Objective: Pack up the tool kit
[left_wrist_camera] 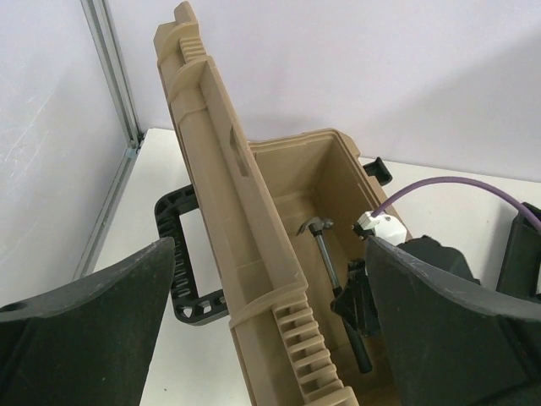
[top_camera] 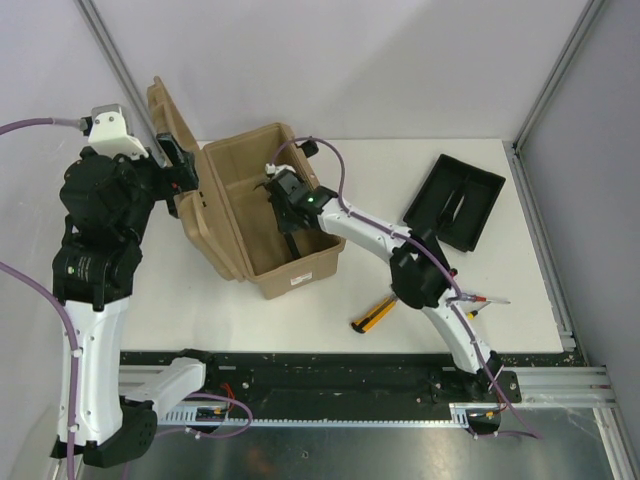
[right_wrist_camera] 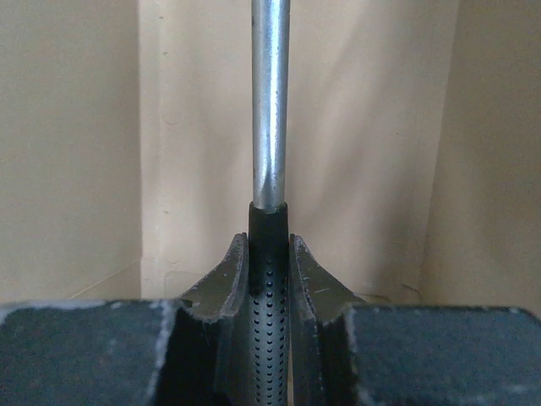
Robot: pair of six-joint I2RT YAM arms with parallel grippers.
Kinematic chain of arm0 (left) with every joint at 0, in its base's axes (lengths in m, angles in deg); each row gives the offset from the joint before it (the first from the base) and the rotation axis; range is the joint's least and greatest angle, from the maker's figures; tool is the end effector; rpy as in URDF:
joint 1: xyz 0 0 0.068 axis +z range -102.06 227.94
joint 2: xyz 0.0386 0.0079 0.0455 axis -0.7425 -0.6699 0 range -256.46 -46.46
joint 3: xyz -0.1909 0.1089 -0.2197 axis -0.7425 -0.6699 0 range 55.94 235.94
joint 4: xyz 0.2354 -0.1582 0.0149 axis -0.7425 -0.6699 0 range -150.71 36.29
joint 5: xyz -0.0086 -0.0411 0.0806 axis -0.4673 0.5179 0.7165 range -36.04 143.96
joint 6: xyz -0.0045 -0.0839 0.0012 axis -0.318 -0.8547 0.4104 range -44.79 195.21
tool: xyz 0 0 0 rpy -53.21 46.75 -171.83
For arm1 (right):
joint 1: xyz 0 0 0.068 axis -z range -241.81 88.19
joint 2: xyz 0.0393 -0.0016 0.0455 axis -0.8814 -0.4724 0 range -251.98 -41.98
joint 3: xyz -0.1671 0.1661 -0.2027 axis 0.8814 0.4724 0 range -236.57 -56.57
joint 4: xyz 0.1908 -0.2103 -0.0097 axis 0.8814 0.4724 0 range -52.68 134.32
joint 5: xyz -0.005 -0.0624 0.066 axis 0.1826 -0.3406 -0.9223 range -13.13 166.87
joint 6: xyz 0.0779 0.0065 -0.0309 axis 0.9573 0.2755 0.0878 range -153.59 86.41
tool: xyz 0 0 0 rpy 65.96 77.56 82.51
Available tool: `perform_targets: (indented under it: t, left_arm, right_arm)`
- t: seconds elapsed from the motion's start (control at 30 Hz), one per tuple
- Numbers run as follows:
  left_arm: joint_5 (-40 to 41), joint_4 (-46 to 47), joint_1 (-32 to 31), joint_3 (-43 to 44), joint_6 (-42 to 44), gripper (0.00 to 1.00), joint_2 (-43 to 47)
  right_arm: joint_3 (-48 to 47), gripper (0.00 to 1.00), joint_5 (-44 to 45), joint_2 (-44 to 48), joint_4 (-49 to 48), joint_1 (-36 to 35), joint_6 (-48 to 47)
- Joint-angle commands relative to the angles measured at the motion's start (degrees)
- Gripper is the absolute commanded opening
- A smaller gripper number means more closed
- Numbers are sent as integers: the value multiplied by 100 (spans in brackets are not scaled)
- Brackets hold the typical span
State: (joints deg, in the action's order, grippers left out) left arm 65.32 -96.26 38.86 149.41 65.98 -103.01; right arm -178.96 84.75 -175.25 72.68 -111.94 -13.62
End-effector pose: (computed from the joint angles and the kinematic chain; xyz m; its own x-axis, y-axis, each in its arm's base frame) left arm 0.1774 -0.0136 0.5615 -0.0894 -0.1448 -0.9854 -0.0538 0.9886 -0.1404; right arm 0.3956 0.4579 0.2362 -0.6740 -0.2792 -0.6839 -0.4993 0.8545 0.1432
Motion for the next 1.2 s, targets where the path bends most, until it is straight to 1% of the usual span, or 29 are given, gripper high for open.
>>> perform_targets:
  t: [0.0, 0.13, 0.17, 0.33, 0.5, 0.63, 0.8, 0.97, 1.07, 1.17]
  left_arm:
    - [-68, 154, -31, 3, -116, 98, 68]
    - [-31, 158, -31, -45, -114, 98, 97]
    - [-29, 154, -31, -51, -114, 98, 103]
    - [-23, 159, -24, -80, -114, 98, 113]
    - [-11, 159, -28, -88, -109, 98, 127]
    - [9, 159, -24, -96, -113, 98, 144]
    - [12, 159, -31, -94, -114, 98, 157]
    - [-26, 161, -25, -67, -121, 98, 138]
    - [-43, 167, -26, -40, -110, 99, 132]
    - [-27, 166, -31, -7, -99, 98, 123]
  right_arm:
    - [-577, 0, 545, -201, 92, -43, 181]
    - [-833, 0, 796, -521, 426, -57, 176]
    - [-832, 3, 848, -562, 453, -58, 175]
    - [-839, 23, 947, -689, 509, -58, 197]
    - [-875, 37, 980, -701, 481, -50, 169]
    - [-802, 54, 996, -464, 310, -57, 25]
    - [-666, 65, 873, 154, 62, -64, -150]
    - [-361, 71, 759, 1207, -371, -63, -402]
    - [159, 74, 689, 1988, -787, -51, -637]
    - [1015, 76, 758, 2745, -1087, 84, -727]
